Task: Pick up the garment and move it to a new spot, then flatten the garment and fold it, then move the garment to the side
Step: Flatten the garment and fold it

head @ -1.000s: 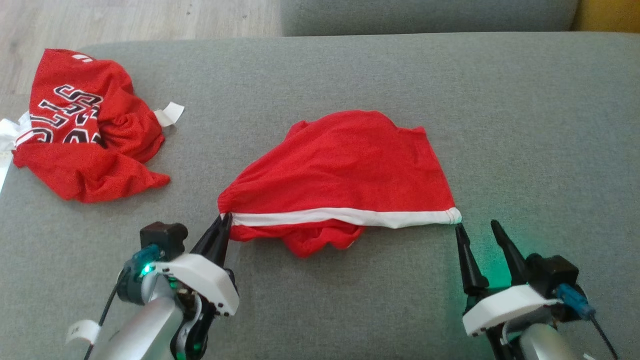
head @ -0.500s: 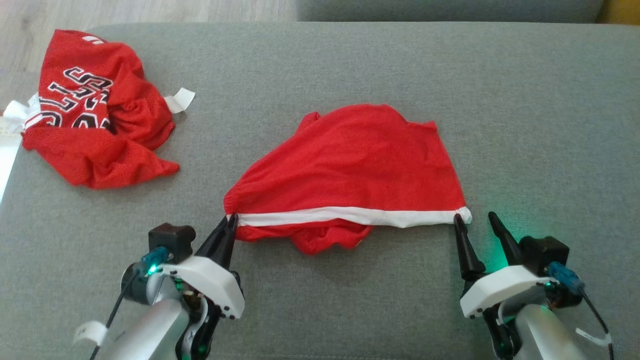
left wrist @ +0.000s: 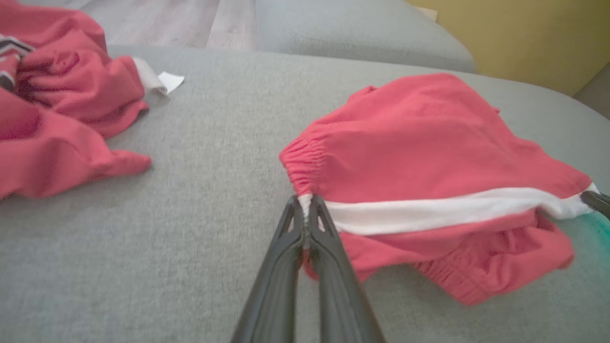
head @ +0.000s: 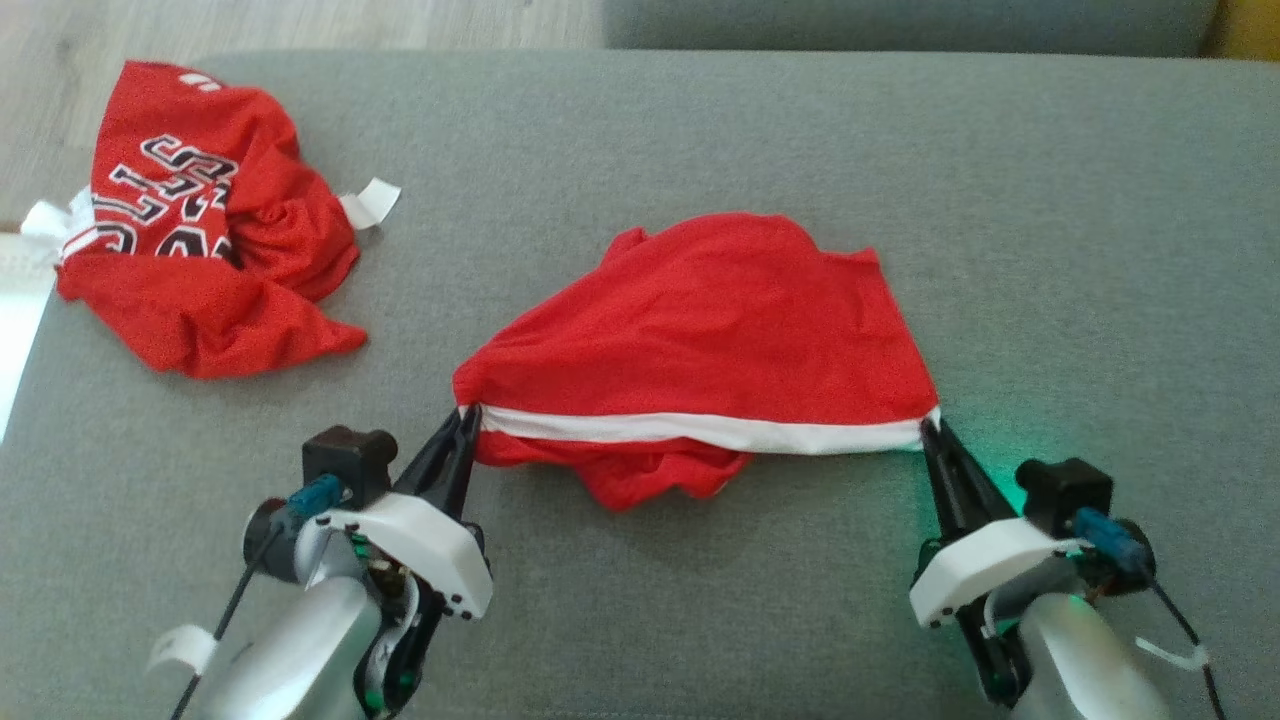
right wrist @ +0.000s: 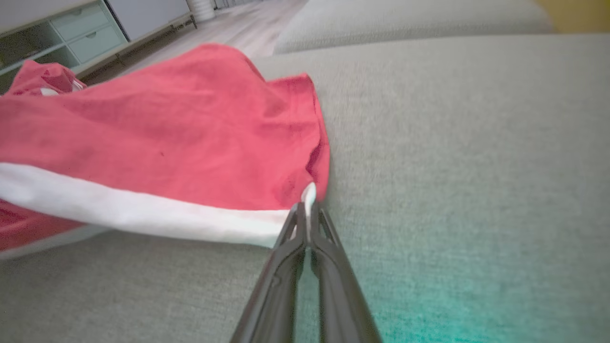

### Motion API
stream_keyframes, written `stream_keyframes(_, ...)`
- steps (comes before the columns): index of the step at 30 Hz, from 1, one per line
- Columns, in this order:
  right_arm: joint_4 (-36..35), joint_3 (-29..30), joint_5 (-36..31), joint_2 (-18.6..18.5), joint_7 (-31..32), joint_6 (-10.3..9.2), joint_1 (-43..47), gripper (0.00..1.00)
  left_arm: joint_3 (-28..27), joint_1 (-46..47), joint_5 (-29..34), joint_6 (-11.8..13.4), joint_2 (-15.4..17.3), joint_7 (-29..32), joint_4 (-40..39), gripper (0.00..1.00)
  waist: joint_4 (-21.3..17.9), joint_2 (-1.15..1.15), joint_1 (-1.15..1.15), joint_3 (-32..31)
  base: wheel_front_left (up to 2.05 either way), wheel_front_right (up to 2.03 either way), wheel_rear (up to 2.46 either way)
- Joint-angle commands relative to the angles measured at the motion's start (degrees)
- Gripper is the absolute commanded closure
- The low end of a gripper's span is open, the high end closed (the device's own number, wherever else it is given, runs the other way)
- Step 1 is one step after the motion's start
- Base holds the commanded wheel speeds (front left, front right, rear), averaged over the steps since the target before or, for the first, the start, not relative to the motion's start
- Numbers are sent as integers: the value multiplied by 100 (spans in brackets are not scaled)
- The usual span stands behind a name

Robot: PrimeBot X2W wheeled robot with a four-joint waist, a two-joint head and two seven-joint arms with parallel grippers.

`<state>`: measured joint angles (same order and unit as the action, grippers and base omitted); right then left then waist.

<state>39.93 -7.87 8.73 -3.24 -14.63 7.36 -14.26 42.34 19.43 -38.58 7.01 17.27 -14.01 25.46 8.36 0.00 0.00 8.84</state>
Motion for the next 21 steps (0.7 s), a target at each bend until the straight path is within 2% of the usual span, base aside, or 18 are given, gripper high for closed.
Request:
stream_keyframes(1, -288, -76, -11, 31, -37, 13, 0, 100, -250, 220, 77, -21, 178, -82, -213, 100, -81, 0, 0, -95, 0, 0, 0)
stream_keyframes(7, -1511, 104, 68, -54, -37, 13, 55, 100, -488, 371, 577, -176, 583, -96, -1098, 100, -496, 0, 0, -368, 0, 0, 0)
stream_keyframes(10, -2064, 264, 189, -202, -37, 13, -221, 100, -541, 683, 703, -343, 795, -48, -1580, 100, -734, 0, 0, -402, 0, 0, 0)
stream_keyframes(13, -2358, 543, 528, -359, -1, 13, -732, 100, -555, 1282, 783, -542, 945, 270, -1901, 100, -904, 0, 0, -289, 0, 0, 0)
stream_keyframes(17, -2432, 747, 709, -778, 306, 13, -1789, 100, -618, 2366, 672, -935, 851, 710, -1948, 100, -1133, 0, 0, 100, 0, 0, 0)
stream_keyframes(21, -2213, 959, 825, -1154, 498, 13, -3015, 100, -545, 3676, 753, -1220, 528, 909, -1553, 100, -1346, 0, 0, 639, 0, 0, 0)
